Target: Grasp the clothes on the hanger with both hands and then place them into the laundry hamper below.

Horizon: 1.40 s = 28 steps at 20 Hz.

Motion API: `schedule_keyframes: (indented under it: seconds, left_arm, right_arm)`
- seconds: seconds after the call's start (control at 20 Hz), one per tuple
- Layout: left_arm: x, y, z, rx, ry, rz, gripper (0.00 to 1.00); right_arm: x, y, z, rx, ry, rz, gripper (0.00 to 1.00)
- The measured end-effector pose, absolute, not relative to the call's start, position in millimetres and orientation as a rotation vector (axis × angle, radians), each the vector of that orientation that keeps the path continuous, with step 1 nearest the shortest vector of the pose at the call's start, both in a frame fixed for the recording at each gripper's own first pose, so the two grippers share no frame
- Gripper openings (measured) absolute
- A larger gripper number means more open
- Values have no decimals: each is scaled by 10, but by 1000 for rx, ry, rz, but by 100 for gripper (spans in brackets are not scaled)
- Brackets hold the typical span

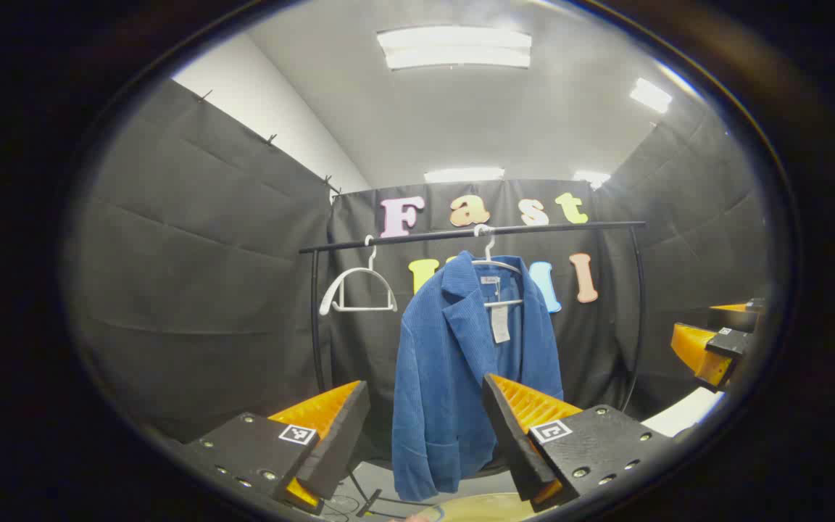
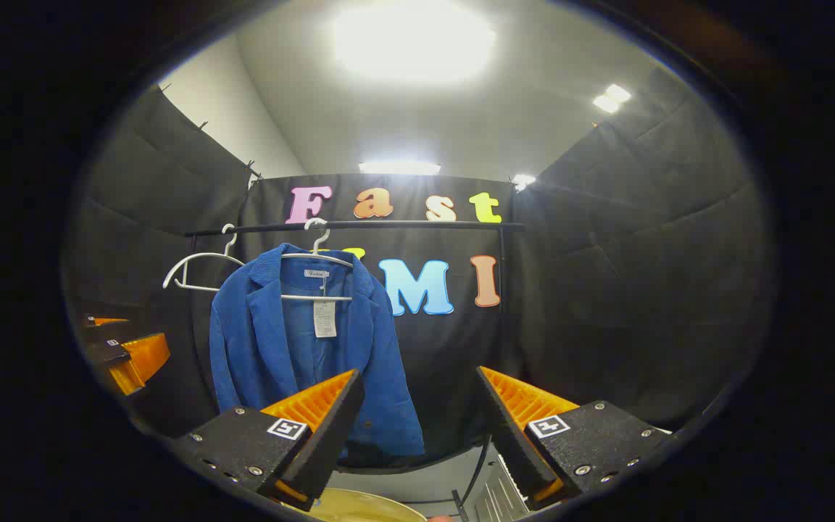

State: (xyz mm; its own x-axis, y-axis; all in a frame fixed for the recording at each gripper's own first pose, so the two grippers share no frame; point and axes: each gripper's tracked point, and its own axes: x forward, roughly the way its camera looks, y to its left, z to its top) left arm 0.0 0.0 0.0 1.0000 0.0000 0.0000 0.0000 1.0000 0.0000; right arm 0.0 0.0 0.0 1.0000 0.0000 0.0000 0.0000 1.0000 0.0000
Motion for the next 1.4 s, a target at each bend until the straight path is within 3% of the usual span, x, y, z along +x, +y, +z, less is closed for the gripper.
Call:
schedule_keyframes:
  seconds: [0.8, 1.4]
  left_arm:
    - [49, -73, -71, 7, 27, -10, 90]
    - [574, -297, 157, 1, -15, 23, 90]
  right_arm:
    - [47, -20, -90, 8, 29, -1, 94]
    - [659, 69, 66, 24, -4, 70, 95]
